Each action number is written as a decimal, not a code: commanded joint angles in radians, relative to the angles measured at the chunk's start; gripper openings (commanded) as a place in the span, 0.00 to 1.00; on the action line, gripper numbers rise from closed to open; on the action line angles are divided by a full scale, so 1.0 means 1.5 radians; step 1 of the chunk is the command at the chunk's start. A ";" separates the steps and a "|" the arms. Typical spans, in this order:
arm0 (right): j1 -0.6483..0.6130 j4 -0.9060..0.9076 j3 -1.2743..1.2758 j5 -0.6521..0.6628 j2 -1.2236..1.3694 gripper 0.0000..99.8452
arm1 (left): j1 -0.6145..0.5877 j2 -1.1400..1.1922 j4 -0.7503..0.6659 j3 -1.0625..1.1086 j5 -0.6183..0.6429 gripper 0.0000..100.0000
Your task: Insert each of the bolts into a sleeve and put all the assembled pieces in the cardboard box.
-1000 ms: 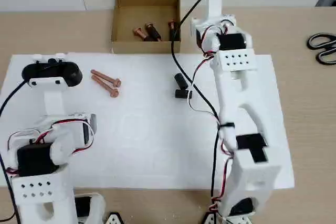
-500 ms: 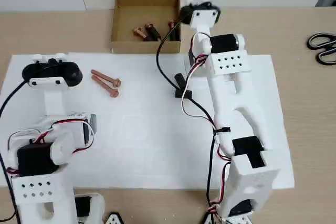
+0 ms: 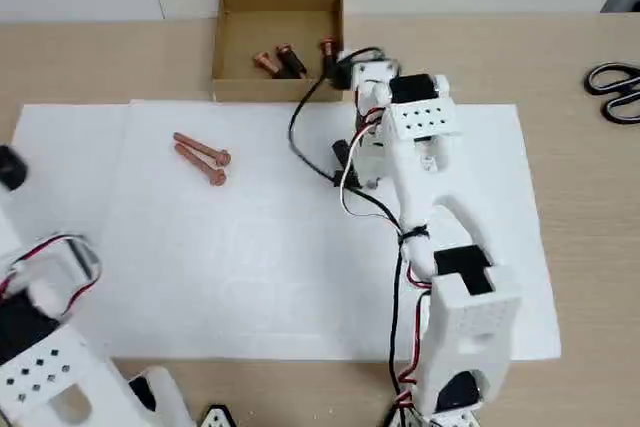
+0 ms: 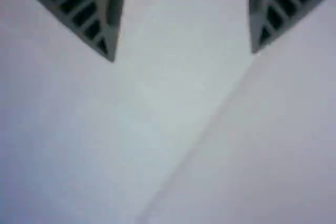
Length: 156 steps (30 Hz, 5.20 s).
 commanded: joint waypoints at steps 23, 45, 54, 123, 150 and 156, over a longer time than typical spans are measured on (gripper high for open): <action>-0.092 -0.073 -0.004 0.236 0.001 0.18 | 0.188 -0.010 -0.006 -0.005 -0.052 0.16; -0.087 -0.144 -0.004 0.237 0.115 0.18 | 0.187 -0.010 -0.005 -0.004 -0.052 0.16; -0.087 -0.144 -0.004 0.233 0.138 0.14 | 0.188 -0.010 -0.005 -0.003 -0.052 0.16; 0.004 0.081 -0.154 -0.014 0.130 0.00 | 0.410 1.219 -0.001 -0.998 0.204 0.16; 0.004 0.080 -0.154 -0.014 0.130 0.00 | 0.427 1.284 0.073 -1.071 0.228 0.01; 0.004 0.080 -0.154 -0.014 0.130 0.00 | 0.459 1.284 0.128 -1.165 0.114 0.01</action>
